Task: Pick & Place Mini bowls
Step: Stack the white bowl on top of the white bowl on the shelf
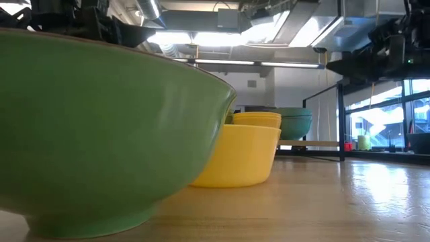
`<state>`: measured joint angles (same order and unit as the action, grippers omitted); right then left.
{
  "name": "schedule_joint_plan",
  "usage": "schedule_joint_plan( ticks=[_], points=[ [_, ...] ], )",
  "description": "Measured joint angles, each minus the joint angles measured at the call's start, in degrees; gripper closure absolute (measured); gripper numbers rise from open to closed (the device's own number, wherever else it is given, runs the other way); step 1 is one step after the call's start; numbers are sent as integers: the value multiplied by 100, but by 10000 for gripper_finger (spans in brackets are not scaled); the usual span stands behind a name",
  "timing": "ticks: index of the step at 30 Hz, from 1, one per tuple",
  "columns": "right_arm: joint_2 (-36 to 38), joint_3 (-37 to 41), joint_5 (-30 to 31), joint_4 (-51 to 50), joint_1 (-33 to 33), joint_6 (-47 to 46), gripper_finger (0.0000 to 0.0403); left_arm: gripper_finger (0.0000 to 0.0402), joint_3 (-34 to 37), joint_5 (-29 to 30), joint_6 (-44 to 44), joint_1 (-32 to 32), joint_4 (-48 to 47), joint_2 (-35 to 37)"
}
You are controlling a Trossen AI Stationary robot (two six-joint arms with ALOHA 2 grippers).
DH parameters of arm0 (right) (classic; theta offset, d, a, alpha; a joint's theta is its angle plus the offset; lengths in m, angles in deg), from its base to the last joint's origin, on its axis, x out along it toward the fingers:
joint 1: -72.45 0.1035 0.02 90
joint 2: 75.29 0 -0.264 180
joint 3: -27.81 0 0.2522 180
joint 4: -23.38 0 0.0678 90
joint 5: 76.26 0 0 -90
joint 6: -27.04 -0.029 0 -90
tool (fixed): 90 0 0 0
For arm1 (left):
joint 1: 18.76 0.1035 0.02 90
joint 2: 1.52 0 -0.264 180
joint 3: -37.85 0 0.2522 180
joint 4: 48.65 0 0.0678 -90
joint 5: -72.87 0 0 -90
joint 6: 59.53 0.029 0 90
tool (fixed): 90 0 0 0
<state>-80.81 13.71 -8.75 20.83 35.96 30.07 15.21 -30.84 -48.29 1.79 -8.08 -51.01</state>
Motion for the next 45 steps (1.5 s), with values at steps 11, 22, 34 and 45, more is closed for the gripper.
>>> schedule_joint_plan(
  ticks=[11,22,34,45],
  points=[
    [-2,0,-1713,-29,297,173,400,400,0,208,2,0,-7,0],
    [-2,0,-541,-55,1634,437,400,399,0,214,-281,0,-258,-2],
    [-4,-3,45,-337,1725,505,387,399,-1230,1001,-319,-1148,-2607,-431],
    [-4,-5,45,-340,1725,434,392,374,-5537,3055,-852,-3579,-9091,-2673]
  ],
)
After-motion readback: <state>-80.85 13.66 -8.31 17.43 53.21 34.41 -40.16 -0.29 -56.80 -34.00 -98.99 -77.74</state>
